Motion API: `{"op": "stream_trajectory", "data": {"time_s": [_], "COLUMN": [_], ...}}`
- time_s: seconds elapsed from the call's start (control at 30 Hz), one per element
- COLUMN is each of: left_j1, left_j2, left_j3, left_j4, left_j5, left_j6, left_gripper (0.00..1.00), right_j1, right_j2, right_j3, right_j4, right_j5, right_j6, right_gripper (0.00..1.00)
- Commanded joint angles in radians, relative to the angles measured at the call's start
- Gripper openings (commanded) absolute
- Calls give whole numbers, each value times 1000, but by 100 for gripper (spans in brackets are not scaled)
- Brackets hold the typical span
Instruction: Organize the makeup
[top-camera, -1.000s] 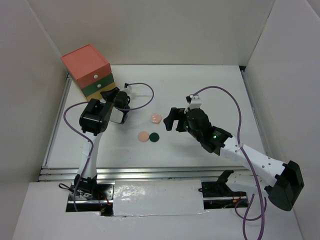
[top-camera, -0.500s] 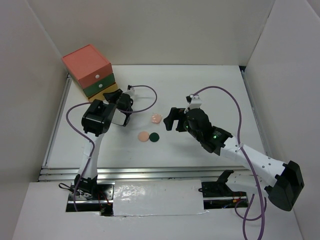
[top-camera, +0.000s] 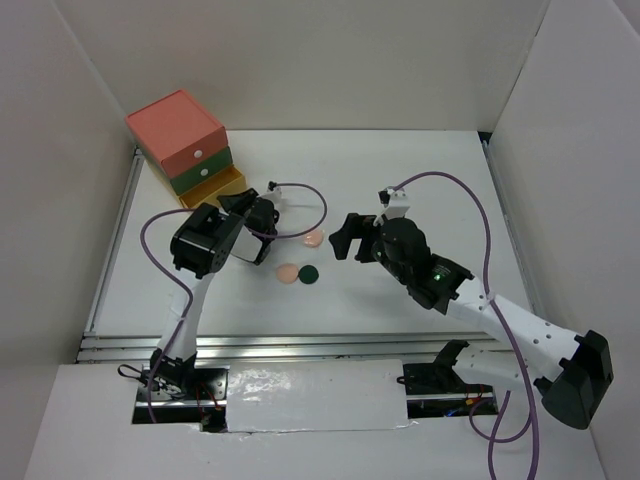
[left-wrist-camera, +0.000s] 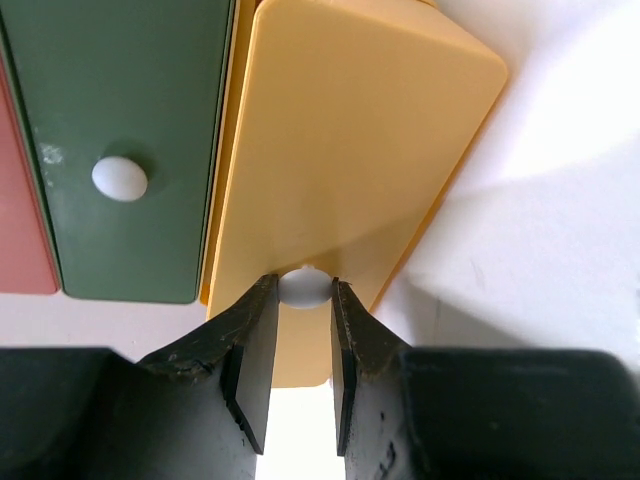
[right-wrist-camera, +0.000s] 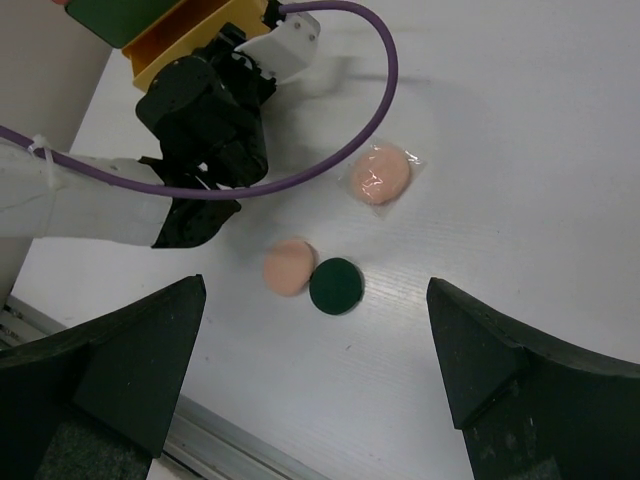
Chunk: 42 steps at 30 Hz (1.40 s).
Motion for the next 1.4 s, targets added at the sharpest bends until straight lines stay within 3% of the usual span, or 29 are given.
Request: {"op": "stream_trajectory", "data": {"time_s": [0.0, 0.13, 0.33, 0.4, 0.47, 0.5, 0.63, 0.83, 0.9, 1.0, 1.03, 1.1, 1.13, 1.23, 1.3, 1.37], "left_j1": [-48, -71, -114, -122, -122, -122, -139, -172, -183, -205, -205, -205, -209, -231, -260, -271], "left_j2": [-52, -95, -91, -100, -108, -117, -170, -286, -328, -384, -390, -396, -405, -473, -565, -661], "left_j3": [-28, -52, -62, -56, -56, -60, -57, 4, 33, 139, 188, 320, 343, 371, 307, 201], "left_j4": [-43, -150, -125, -151, -170, -162, -162, -300, -337, -643, -937, -1197, -1374, -1591, -1612, -1591], "left_j5": [-24, -33, -74, -79, -87, -90, -107, -128, -136, -88, -67, -1, 59, 230, 326, 506], "left_j6": [-96, -185, -164, -187, -205, -205, -208, -294, -323, -537, -746, -944, -1119, -1364, -1484, -1590], "left_gripper": [0, 0, 0, 6, 19, 31, 65, 83, 97, 99, 99, 99, 100, 99, 100, 99], "right_j1": [-3, -3, -3, -3, -3, -3, -3, -3, -3, -1, -3, -3, -1, -3, -3, -3], "right_j2": [-34, -47, -52, -54, -52, -52, -43, -34, -38, -67, -96, -130, -167, -230, -254, -274], "right_j3": [11, 9, 8, 8, 9, 8, 12, 17, 19, 8, 5, -15, -21, -52, -70, -84], "right_j4": [47, 40, 42, 42, 44, 44, 45, 39, 37, 36, 37, 43, 47, 59, 70, 77], "right_j5": [20, 28, 22, 19, 15, 15, 11, 15, 19, 40, 55, 71, 75, 109, 135, 156], "right_j6": [-7, -5, -5, -5, -5, -5, -8, -9, -10, -4, -1, 1, 5, 19, 33, 37], "right_gripper": [100, 100, 100, 100, 100, 100, 100, 100, 100, 100, 100, 100, 100, 100, 100, 100]}}
